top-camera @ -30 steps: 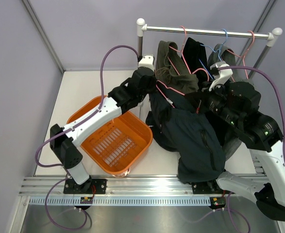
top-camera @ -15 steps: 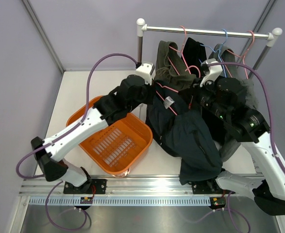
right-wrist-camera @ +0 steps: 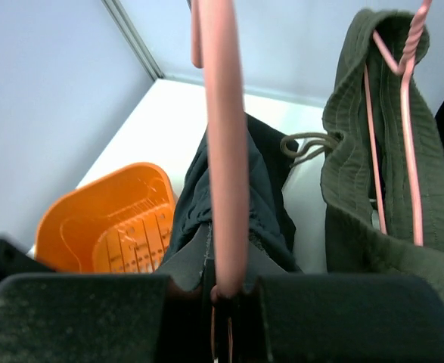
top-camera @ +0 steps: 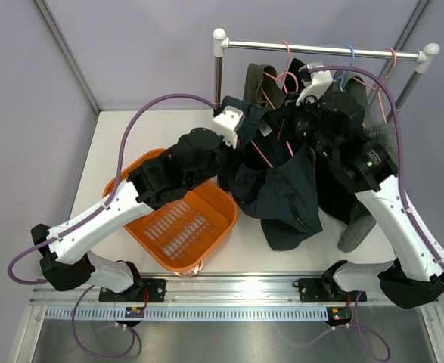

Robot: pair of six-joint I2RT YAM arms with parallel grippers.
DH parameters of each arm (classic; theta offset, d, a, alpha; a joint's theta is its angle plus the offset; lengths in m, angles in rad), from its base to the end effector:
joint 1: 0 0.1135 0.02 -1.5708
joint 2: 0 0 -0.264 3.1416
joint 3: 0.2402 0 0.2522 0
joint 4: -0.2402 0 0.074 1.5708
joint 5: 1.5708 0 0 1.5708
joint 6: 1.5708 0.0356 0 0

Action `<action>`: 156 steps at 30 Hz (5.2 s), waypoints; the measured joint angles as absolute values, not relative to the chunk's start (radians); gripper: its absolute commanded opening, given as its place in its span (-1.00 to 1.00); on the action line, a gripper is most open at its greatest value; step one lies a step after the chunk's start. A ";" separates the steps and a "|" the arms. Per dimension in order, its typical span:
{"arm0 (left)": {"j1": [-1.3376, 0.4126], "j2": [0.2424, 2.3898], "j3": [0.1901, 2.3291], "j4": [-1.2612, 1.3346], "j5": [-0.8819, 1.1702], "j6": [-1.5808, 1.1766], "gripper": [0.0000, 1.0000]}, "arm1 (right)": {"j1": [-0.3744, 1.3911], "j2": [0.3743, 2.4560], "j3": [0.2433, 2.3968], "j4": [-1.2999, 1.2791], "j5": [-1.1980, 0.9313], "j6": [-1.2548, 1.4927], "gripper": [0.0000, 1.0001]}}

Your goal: Remove the shorts from the hanger

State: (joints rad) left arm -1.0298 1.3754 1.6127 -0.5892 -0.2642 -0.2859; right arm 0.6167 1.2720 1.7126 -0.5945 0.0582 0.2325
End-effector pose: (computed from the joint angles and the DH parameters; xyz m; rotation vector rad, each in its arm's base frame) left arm 0.1596 -0.2476 0.4510 0.5410 1.8852 -0.6282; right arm 0.2023 0.1409 0.5077 -0.2927 1.7344 0.5740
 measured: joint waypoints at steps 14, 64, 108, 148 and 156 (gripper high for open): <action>-0.725 1.536 1.790 -0.614 -0.293 -0.393 -1.00 | 0.624 1.066 1.565 -0.645 0.022 0.298 -1.00; -0.941 1.156 2.191 -0.542 -0.345 -0.041 -1.00 | 0.635 1.307 1.819 -0.469 0.247 0.317 -1.00; -0.697 0.778 1.155 -0.661 -0.508 -0.324 -0.94 | 0.635 1.393 1.811 -0.562 0.223 0.299 -1.00; -0.485 0.734 0.921 -0.582 -0.110 -0.363 0.98 | 0.635 1.937 2.434 -0.677 0.359 0.101 -1.00; -0.485 0.734 0.915 -0.582 -0.108 -0.362 0.98 | 0.635 1.977 2.434 -0.672 0.374 0.084 -1.00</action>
